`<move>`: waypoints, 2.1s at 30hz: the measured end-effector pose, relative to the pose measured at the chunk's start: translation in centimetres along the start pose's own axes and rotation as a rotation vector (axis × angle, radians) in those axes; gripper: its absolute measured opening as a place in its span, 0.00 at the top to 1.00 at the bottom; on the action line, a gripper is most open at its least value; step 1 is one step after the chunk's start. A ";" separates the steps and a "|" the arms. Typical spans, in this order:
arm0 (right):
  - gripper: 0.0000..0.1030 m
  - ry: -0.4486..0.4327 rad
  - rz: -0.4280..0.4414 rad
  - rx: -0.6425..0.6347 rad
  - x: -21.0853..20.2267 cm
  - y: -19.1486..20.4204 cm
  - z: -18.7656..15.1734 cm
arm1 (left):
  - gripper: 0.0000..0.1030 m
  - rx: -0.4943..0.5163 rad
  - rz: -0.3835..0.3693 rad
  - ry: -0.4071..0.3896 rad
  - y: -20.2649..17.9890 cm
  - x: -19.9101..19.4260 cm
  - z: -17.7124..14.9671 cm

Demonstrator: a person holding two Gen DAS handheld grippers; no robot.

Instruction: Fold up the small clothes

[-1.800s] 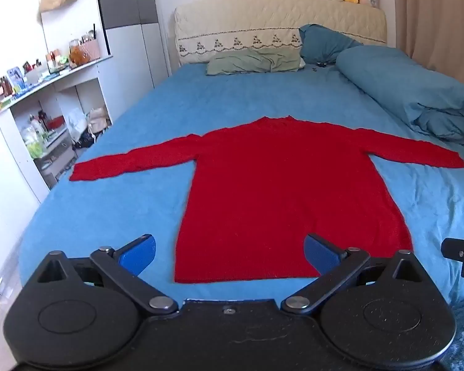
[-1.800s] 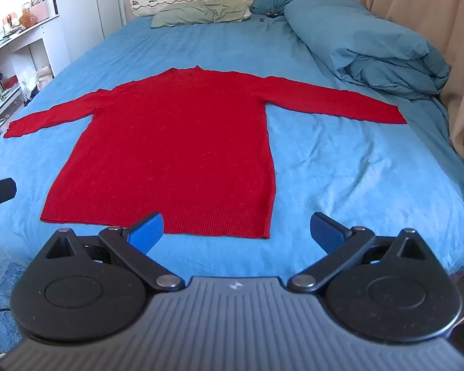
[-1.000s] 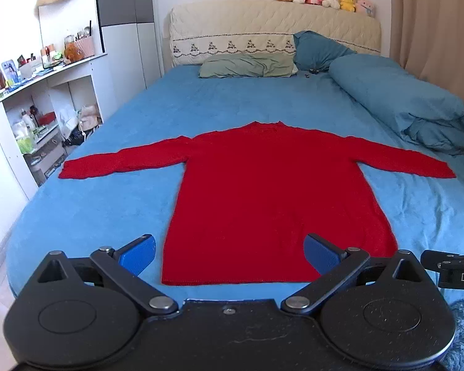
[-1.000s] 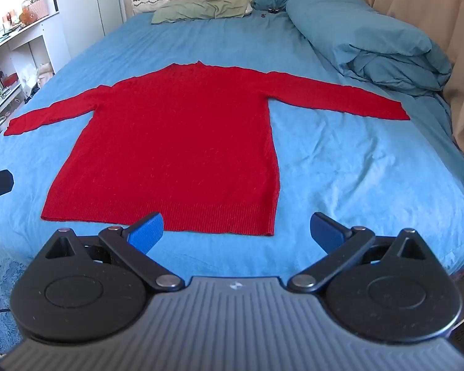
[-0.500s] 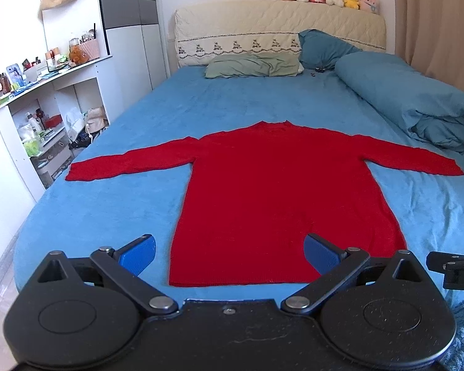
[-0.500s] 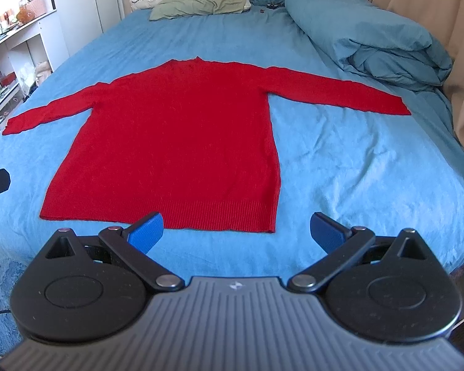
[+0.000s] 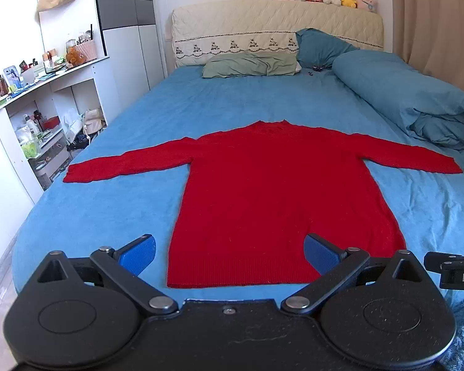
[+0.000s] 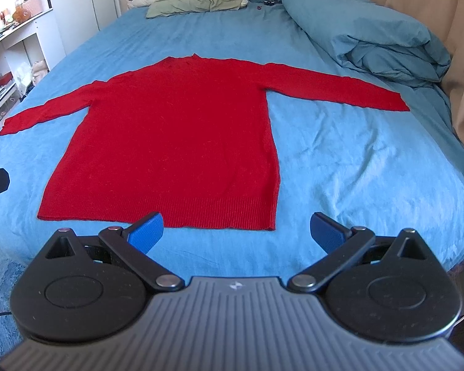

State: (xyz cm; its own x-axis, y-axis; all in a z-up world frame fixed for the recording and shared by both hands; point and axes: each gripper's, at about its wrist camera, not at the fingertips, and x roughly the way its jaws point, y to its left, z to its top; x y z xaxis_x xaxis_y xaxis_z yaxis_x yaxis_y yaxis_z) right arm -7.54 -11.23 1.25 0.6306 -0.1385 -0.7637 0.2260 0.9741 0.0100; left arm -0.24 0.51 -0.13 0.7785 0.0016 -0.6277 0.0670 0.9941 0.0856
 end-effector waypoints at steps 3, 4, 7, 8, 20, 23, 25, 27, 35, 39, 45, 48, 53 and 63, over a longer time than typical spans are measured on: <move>0.00 0.001 0.001 0.001 0.0 0.0 0.0 | 0.00 -0.002 -0.005 0.003 0.2 0.0 0.0; 0.00 0.001 0.001 0.001 0.0 0.0 0.0 | 0.00 -0.002 -0.006 0.003 0.2 0.0 0.1; 0.00 0.001 0.001 0.001 0.0 0.0 0.1 | 0.00 0.000 -0.011 0.002 0.1 0.0 0.2; 0.00 0.001 0.001 0.001 0.0 0.0 0.1 | 0.00 -0.001 -0.012 0.001 0.1 0.0 0.2; 0.00 -0.007 -0.001 0.001 -0.3 0.0 0.2 | 0.00 -0.008 -0.017 -0.006 0.1 -0.3 0.2; 0.00 -0.008 0.000 0.000 -0.4 0.0 0.2 | 0.00 -0.008 -0.017 -0.005 0.1 -0.4 0.3; 0.00 -0.009 0.001 0.001 -0.5 0.1 0.1 | 0.00 -0.008 -0.018 -0.005 0.1 -0.4 0.3; 0.00 -0.009 0.001 0.001 -0.5 0.1 0.1 | 0.00 -0.009 -0.017 -0.006 0.1 -0.4 0.3; 0.00 -0.008 0.001 0.003 -0.7 0.2 0.2 | 0.00 -0.009 -0.019 -0.002 0.0 -0.5 0.3; 0.00 -0.009 0.002 0.003 -0.7 0.2 0.2 | 0.00 -0.009 -0.019 -0.002 0.0 -0.5 0.4; 0.00 -0.008 0.003 0.004 -0.7 0.2 0.2 | 0.00 -0.009 -0.019 -0.002 0.0 -0.5 0.4; 0.00 -0.008 0.007 0.009 -0.8 0.3 0.3 | 0.00 -0.012 -0.021 0.001 0.0 -0.5 0.5; 0.00 -0.017 0.011 0.024 -1.0 0.0 1.1 | 0.00 -0.013 -0.032 -0.021 -0.3 -0.7 1.7; 0.00 -0.105 -0.048 0.142 1.2 -5.5 8.3 | 0.00 0.005 -0.072 -0.118 -1.5 2.9 9.5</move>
State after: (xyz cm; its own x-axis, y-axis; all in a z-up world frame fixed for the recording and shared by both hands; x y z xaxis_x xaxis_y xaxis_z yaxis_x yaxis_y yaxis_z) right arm -1.87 -18.26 5.65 0.6886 -0.2098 -0.6941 0.3560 0.9317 0.0716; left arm 7.85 -2.00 5.20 0.8393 -0.0826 -0.5373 0.1279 0.9906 0.0475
